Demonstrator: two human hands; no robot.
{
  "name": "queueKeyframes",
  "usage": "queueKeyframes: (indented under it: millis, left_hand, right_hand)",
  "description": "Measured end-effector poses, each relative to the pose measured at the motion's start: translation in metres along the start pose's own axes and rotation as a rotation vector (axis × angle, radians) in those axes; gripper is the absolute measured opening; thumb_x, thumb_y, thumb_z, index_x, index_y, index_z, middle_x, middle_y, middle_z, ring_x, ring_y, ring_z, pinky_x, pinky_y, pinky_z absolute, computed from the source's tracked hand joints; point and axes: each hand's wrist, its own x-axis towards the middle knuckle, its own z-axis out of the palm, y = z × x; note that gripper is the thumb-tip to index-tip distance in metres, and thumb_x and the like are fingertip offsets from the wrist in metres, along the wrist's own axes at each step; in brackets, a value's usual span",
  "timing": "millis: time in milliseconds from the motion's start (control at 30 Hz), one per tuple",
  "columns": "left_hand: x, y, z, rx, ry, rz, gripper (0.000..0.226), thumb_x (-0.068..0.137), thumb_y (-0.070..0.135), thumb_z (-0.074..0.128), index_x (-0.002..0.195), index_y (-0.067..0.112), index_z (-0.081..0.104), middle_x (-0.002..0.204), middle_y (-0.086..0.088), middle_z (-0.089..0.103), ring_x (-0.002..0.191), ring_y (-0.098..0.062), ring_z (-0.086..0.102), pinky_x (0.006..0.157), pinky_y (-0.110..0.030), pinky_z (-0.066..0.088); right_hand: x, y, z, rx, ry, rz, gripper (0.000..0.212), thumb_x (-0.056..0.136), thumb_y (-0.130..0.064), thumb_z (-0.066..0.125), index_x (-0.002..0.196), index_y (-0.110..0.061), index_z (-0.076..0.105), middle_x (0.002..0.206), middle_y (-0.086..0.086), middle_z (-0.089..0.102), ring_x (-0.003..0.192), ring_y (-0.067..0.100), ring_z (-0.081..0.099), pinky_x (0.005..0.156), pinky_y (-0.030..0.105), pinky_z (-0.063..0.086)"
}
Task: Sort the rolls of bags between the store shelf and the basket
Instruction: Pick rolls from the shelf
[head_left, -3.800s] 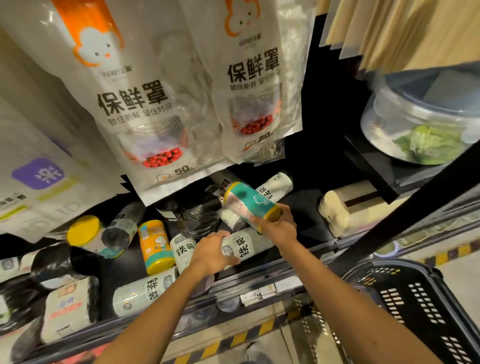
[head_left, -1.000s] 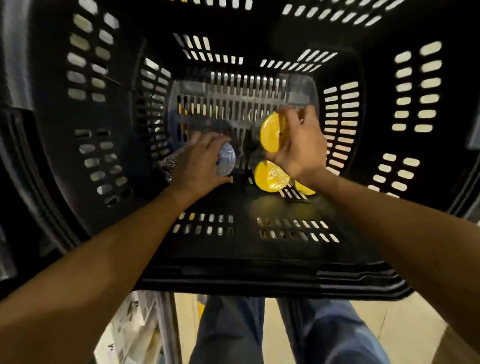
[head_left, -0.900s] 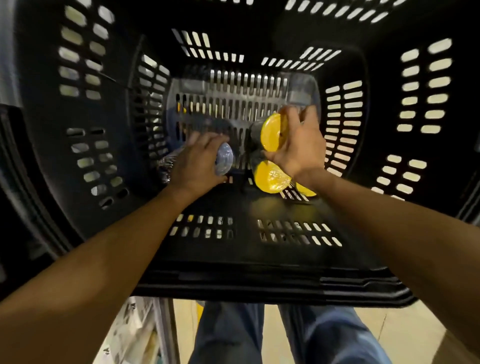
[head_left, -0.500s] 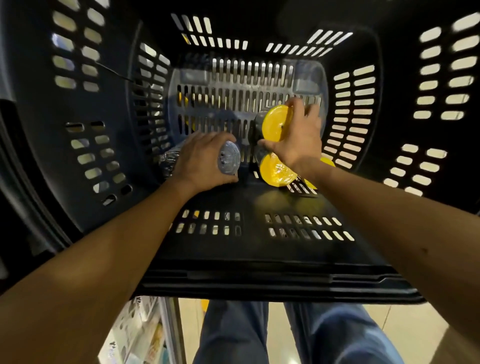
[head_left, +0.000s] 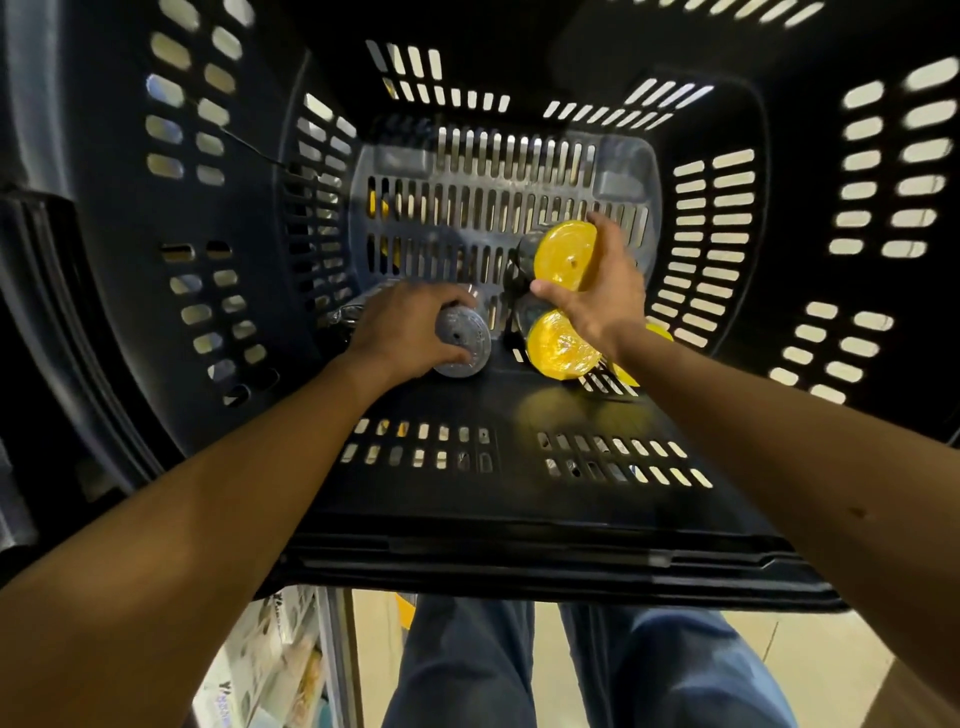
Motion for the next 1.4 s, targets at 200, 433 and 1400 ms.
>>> queueKeyframes:
  millis: [200, 433, 1400]
  left_hand:
    - [-0.001, 0.003, 0.0, 0.012, -0.01, -0.016, 0.06, 0.07, 0.027, 0.081, 0.124, 0.025, 0.057, 0.124, -0.001, 0.061, 0.115, -0.022, 0.055, 0.094, -0.036, 0.045]
    - [-0.031, 0.019, -0.026, 0.019, 0.068, -0.105, 0.049, 0.082, 0.034, 0.07, 0.127, 0.023, 0.053, 0.123, -0.005, 0.059, 0.112, -0.023, 0.054, 0.087, -0.035, 0.044]
    - [-0.47, 0.257, -0.182, -0.32, 0.874, -0.58, 0.041, 0.092, 0.044, 0.052, 0.13, 0.03, 0.051, 0.126, 0.003, 0.061, 0.112, -0.019, 0.057, 0.087, -0.029, 0.046]
  right_hand:
    - [-0.002, -0.002, -0.006, -0.005, -0.034, 0.046, 0.102, 0.076, -0.032, 0.076, 0.151, -0.018, 0.009, 0.154, 0.009, 0.026, 0.141, 0.028, 0.024, 0.114, 0.044, 0.024]
    - [-0.037, -0.018, -0.037, -0.197, -0.022, 0.098, 0.068, 0.091, -0.04, 0.057, 0.145, -0.011, 0.026, 0.145, 0.013, 0.04, 0.131, 0.031, 0.041, 0.106, 0.042, 0.038]
    - [-0.411, -0.279, -0.262, -0.591, -0.382, -1.094, 0.055, 0.095, -0.035, 0.05, 0.143, -0.013, 0.034, 0.144, 0.004, 0.043, 0.13, 0.019, 0.044, 0.103, 0.028, 0.034]
